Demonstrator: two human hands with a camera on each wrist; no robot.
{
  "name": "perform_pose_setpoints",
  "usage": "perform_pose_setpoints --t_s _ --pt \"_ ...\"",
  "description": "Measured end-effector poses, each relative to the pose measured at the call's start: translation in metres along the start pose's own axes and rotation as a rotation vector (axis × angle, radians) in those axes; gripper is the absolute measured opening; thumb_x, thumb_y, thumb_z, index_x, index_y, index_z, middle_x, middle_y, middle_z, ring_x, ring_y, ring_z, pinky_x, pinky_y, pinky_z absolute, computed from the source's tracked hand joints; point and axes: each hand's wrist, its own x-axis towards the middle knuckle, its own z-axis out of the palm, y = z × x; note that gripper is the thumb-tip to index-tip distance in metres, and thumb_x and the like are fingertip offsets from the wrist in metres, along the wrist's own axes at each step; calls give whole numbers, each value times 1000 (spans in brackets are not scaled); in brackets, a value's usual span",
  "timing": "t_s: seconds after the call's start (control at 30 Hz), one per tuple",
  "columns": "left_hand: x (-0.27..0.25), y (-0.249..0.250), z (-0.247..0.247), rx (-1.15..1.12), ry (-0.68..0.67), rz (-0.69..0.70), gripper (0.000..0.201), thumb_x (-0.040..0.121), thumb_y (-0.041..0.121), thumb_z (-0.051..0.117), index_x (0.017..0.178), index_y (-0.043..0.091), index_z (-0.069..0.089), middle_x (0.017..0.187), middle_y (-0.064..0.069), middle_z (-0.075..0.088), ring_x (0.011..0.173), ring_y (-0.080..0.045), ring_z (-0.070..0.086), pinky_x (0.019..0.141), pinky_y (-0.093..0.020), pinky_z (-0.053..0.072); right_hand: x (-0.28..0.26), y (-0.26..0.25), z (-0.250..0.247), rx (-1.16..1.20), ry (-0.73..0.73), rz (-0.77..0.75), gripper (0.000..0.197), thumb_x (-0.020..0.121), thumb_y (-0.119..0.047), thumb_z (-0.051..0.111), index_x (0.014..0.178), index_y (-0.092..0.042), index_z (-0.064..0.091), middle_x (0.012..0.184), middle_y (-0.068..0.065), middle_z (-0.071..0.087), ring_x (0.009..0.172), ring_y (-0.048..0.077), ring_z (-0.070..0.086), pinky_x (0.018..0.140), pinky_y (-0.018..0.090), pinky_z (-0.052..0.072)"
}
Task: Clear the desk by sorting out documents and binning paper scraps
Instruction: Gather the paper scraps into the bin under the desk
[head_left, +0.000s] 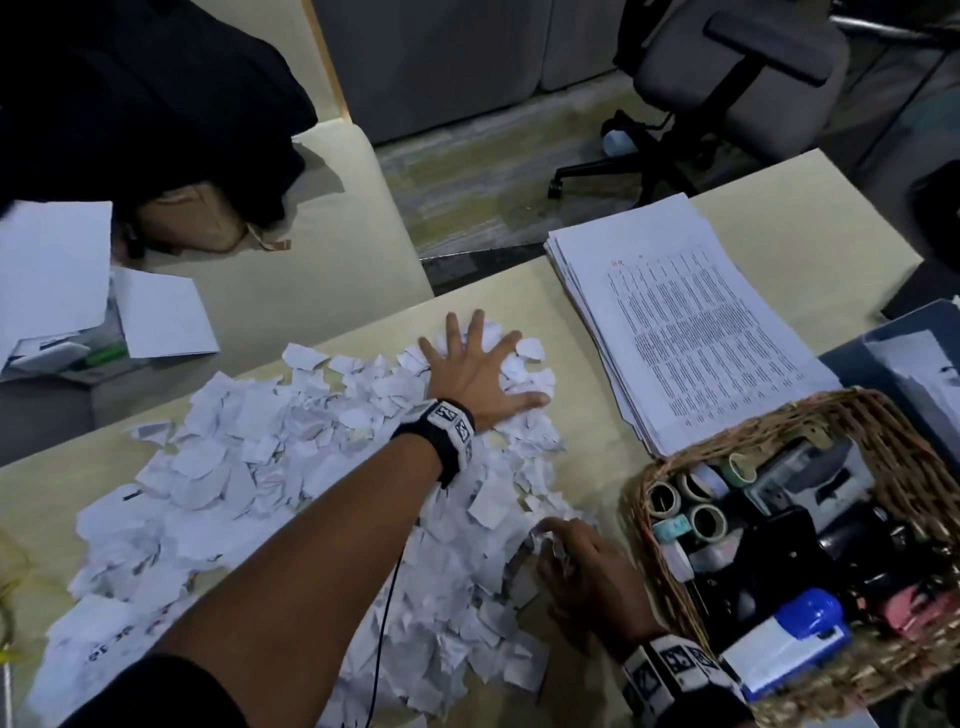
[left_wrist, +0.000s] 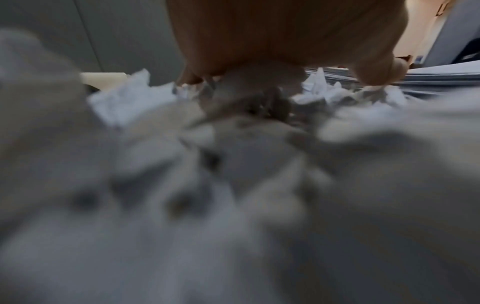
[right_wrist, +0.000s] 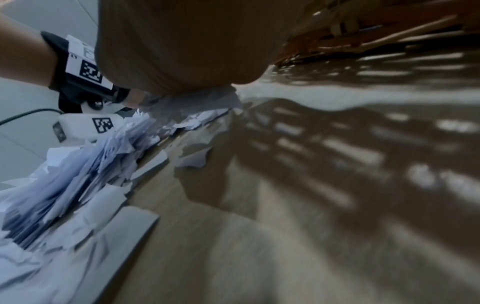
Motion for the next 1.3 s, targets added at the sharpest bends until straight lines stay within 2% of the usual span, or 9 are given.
perform_pose_setpoints --t_s 0.17,0.27,0.37,0.53,0.7,0.87,1.03,1.2,1.3 --pt "-29 22 19 159 127 82 71 80 76 39 135 31 42 143 -12 34 131 -36 31 102 -62 28 4 -8 -7 56 129 58 23 85 -32 54 106 -26 57 88 -1 71 69 21 68 54 28 53" --pt "-43 30 23 247 44 184 47 82 53 58 116 20 58 112 -11 54 94 -31 52 70 -43 47 5 -17 -10 5 173 64 22 85 -30 53 104 -23 61 86 -1 70 68 19 67 53 27 52" --pt "-44 32 13 267 -4 268 46 61 36 81 97 11 65 89 -12 60 65 -29 58 43 -29 37 4 -32 -16 -26 263 87 25 85 -27 52 99 -15 69 86 0 71 70 16 66 58 25 51" --pt "-49 43 -26 -32 135 275 31 94 23 46 120 5 47 105 -20 58 84 -40 60 65 -41 41 -2 -63 -40 174 431 184 17 83 -21 57 93 -16 70 71 -8 67 58 4 55 60 17 45" --pt "-87 58 -74 -456 376 281 16 92 20 49 81 9 45 58 -5 42 54 -26 39 50 -34 28 -9 -85 -80 648 478 408 19 87 -6 60 80 -22 69 64 -15 63 52 -2 48 56 17 38" --pt "-128 119 -104 -784 430 324 29 87 20 48 66 4 37 62 -3 34 56 -15 28 51 -30 23 -35 -79 -131 799 591 380 13 88 -6 61 81 -13 69 75 -3 69 72 23 65 72 32 54" --pt "-161 241 -106 -968 355 488 28 87 20 50 66 3 42 59 8 29 58 -9 28 57 -28 26 -103 -37 -195 877 827 427 17 88 -3 59 80 -14 68 68 -5 65 63 10 60 59 20 47" --pt "-197 380 -64 -1001 175 632 29 85 25 52 70 0 48 60 -13 40 54 -18 35 54 -28 28 -205 32 -243 871 1147 565 11 79 -16 62 76 -20 72 72 3 65 68 21 58 66 31 47" --pt "-220 448 -16 -1033 40 699 29 85 18 54 64 11 36 57 1 30 51 -9 25 48 -20 25 -267 76 -252 852 1290 703 10 77 -19 61 77 -21 71 62 -4 58 60 18 51 60 33 40"
